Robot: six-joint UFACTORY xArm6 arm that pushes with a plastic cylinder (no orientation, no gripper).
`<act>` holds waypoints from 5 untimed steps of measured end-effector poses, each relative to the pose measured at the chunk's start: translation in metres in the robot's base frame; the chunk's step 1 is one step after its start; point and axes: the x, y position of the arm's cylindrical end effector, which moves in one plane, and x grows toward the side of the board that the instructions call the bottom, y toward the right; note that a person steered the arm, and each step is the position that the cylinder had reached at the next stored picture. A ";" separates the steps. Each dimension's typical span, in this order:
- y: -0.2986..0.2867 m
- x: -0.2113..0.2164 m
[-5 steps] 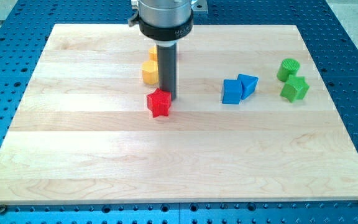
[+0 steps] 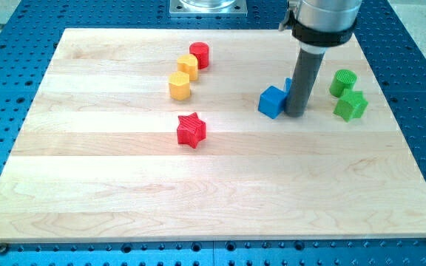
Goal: Place the blue blocks above the green circle
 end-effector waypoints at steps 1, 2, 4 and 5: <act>-0.012 -0.013; -0.029 -0.013; -0.004 -0.058; 0.012 -0.064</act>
